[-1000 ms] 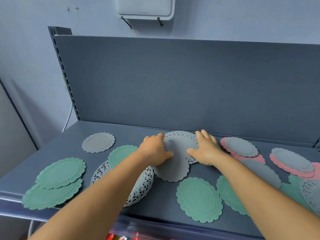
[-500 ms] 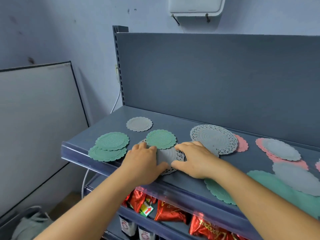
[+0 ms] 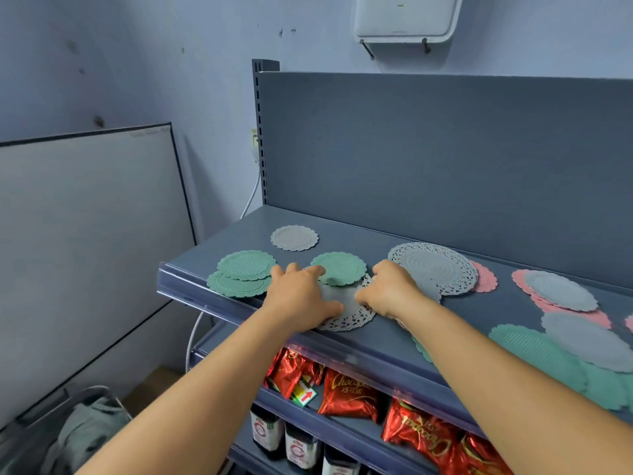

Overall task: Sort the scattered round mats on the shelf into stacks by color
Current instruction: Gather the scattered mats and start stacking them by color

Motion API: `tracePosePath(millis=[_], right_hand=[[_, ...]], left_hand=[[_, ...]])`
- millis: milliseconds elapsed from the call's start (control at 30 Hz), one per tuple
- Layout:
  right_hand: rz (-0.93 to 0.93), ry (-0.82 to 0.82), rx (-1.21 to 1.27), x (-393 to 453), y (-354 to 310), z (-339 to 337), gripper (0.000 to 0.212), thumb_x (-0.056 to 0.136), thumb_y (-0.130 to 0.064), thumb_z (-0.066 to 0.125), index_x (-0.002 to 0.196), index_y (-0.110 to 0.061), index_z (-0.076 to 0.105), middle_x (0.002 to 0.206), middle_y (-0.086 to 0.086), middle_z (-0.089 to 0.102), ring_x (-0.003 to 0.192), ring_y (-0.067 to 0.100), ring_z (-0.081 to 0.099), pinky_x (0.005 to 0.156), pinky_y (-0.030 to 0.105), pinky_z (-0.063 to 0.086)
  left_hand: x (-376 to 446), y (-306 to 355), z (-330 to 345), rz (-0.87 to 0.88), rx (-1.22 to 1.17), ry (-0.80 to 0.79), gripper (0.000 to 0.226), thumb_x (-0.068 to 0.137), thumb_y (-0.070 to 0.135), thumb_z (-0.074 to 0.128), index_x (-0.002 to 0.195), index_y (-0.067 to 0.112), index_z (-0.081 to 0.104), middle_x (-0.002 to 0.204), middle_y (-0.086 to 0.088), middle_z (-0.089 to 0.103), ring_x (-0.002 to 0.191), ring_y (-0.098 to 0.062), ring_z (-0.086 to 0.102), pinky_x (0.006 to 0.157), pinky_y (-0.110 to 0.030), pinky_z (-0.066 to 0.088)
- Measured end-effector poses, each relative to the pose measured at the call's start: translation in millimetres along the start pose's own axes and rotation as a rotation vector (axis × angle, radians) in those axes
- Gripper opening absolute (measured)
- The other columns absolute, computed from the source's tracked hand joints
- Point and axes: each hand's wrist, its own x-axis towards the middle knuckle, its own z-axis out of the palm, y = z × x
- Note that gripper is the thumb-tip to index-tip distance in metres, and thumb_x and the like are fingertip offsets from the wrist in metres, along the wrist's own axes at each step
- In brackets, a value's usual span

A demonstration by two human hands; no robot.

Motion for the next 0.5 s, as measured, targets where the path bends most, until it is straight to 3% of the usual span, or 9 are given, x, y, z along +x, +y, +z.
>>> tracePosePath(millis=[33, 100, 167, 233, 367, 433, 500], right_hand=[[0.004, 0.015, 0.06, 2, 1, 0, 0.015, 0.075, -0.008, 0.063, 0.072, -0.013, 0.049, 0.069, 0.004, 0.049, 0.062, 0.025, 0.047, 0.05, 0.025, 0.033], [-0.022, 0.025, 0.099, 2, 1, -3, 0.034, 0.076, -0.003, 0.058, 0.055, -0.017, 0.034, 0.055, 0.002, 0.033, 0.049, 0.02, 0.029, 0.045, 0.025, 0.022], [-0.056, 0.034, 0.058, 1, 3, -5, 0.037, 0.078, -0.004, 0.053, 0.053, -0.016, 0.029, 0.053, 0.002, 0.028, 0.048, 0.02, 0.024, 0.046, 0.026, 0.02], [-0.071, 0.046, -0.002, 3, 8, -5, 0.035, 0.083, -0.008, 0.049, 0.055, -0.016, 0.03, 0.054, 0.003, 0.031, 0.05, 0.023, 0.03, 0.047, 0.027, 0.024], [-0.042, 0.075, 0.058, 9, 19, -9, 0.016, 0.087, -0.009, 0.042, 0.074, -0.011, 0.05, 0.071, 0.007, 0.048, 0.074, 0.036, 0.064, 0.058, 0.028, 0.036], [-0.032, 0.077, 0.087, 11, 23, -14, 0.022, 0.087, -0.007, 0.041, 0.095, 0.0, 0.06, 0.075, 0.01, 0.051, 0.065, 0.029, 0.054, 0.059, 0.029, 0.035], [-0.034, 0.082, 0.094, 12, 27, -24, 0.033, 0.088, -0.005, 0.04, 0.114, 0.003, 0.059, 0.087, 0.017, 0.064, 0.068, 0.022, 0.045, 0.06, 0.032, 0.041]], left_hand=[[1, 1, -2, 0.017, 0.032, -0.018, 0.074, 0.081, 0.06, 0.056, 0.145, 0.034, 0.032, 0.142, -0.005, 0.04, 0.129, -0.033, 0.03, 0.108, -0.039, 0.029], [3, 3, -6, 0.064, 0.137, -0.045, 0.066, 0.087, 0.059, 0.047, 0.146, 0.04, 0.027, 0.153, -0.001, 0.026, 0.132, -0.035, 0.025, 0.109, -0.041, 0.027], [7, 4, -6, 0.103, 0.205, -0.047, 0.06, 0.09, 0.058, 0.04, 0.146, 0.041, 0.026, 0.155, 0.004, 0.024, 0.133, -0.034, 0.025, 0.108, -0.043, 0.025], [13, 7, -4, 0.148, 0.222, -0.031, 0.058, 0.092, 0.055, 0.038, 0.145, 0.036, 0.029, 0.151, 0.006, 0.032, 0.131, -0.031, 0.03, 0.106, -0.042, 0.026], [26, 17, -2, 0.187, 0.223, -0.014, 0.051, 0.095, 0.049, 0.033, 0.14, 0.027, 0.038, 0.141, -0.001, 0.047, 0.126, -0.029, 0.043, 0.1, -0.041, 0.033], [34, 22, -4, 0.184, 0.243, -0.011, 0.048, 0.095, 0.049, 0.033, 0.136, 0.024, 0.043, 0.134, -0.004, 0.052, 0.122, -0.029, 0.048, 0.097, -0.041, 0.037], [42, 29, -5, 0.19, 0.276, 0.01, 0.042, 0.095, 0.045, 0.034, 0.126, 0.022, 0.051, 0.125, -0.006, 0.057, 0.116, -0.03, 0.052, 0.088, -0.038, 0.039]])
